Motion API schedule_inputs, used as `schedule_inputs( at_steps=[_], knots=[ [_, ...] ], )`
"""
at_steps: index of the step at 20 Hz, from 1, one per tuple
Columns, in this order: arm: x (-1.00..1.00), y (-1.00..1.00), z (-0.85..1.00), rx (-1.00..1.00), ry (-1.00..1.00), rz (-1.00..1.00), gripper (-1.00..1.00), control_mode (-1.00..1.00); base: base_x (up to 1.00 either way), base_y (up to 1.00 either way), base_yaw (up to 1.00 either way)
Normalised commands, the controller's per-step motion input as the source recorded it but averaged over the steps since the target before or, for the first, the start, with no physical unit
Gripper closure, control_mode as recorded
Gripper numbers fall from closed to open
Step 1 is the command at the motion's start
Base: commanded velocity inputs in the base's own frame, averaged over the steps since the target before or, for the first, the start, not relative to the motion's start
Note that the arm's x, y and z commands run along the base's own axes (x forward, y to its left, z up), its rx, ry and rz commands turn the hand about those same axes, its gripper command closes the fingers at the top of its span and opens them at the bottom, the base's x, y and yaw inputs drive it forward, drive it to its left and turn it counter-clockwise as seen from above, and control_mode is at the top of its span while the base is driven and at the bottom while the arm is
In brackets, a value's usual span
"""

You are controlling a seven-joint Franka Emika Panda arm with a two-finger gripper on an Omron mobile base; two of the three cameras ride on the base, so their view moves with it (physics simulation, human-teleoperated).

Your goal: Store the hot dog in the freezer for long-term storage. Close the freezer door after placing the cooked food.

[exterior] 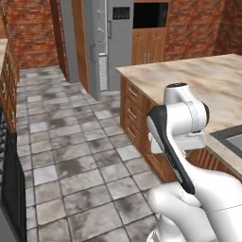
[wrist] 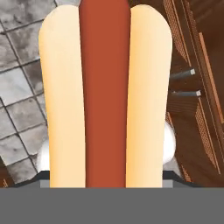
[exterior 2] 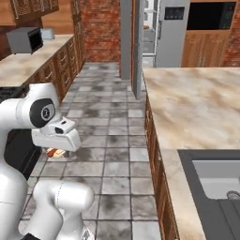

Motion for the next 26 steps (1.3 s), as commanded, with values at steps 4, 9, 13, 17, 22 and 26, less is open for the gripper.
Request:
schedule_inputs(
  at_steps=[4,9,13,17,22,26],
  knots=[
    [0.0,0.0,0.0,0.0,0.0,0.0,1.0,1.0,1.0,0.6,-0.18],
    [0.0,0.0,0.0,0.0,0.0,0.0,1.0,1.0,1.0,0.41,-0.12],
    [0.0,0.0,0.0,0.0,0.0,0.0,1.0,1.0,1.0,0.37,-0.03],
    [0.0,0.0,0.0,0.0,0.0,0.0,1.0,1.0,1.0,0.65,-0.08],
    [0.0,0.0,0.0,0.0,0.0,0.0,1.0,1.0,1.0,0.81,-0.23],
    [0.0,0.0,0.0,0.0,0.0,0.0,1.0,1.0,1.0,0.96,-0.28]
  ],
)
